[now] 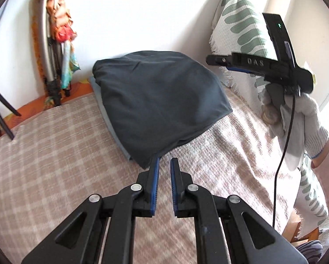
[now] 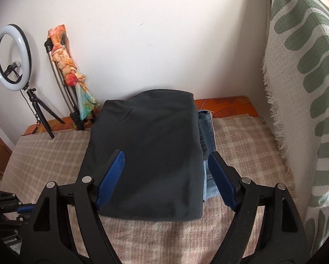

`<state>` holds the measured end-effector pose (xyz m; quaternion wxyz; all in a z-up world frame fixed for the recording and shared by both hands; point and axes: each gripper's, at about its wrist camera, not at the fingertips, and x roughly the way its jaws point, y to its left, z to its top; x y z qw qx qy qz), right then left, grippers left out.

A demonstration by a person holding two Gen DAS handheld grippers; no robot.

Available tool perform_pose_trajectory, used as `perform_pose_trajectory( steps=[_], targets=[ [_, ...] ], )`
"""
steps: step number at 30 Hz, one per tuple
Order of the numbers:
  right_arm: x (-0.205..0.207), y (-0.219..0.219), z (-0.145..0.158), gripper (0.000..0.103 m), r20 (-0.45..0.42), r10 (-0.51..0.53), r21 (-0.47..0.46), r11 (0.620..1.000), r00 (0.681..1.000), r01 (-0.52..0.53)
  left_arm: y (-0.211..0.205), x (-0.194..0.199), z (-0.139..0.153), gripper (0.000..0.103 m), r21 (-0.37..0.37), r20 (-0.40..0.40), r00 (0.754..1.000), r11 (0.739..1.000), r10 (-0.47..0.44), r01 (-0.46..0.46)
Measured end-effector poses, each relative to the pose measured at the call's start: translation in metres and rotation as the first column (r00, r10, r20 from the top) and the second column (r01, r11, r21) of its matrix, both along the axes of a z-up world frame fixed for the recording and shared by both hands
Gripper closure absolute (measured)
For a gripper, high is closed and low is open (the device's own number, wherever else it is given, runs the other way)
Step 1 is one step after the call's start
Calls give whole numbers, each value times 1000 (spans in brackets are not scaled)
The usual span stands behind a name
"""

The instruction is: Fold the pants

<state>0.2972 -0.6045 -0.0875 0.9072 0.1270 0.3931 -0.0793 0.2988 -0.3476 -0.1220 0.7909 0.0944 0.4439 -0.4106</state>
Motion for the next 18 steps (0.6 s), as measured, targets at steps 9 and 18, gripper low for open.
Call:
perform_pose_trajectory(
  steps=[9,18],
  targets=[
    [-75,38,17,17,16,2,0,1000,1000,-2,18,-44,35,94,20,38,999,999,28,-29],
    [-133,91,27,5,49,3,-18,1000,999,-2,63,-91,68,24,-62,247,958,989,145,-134]
  ],
)
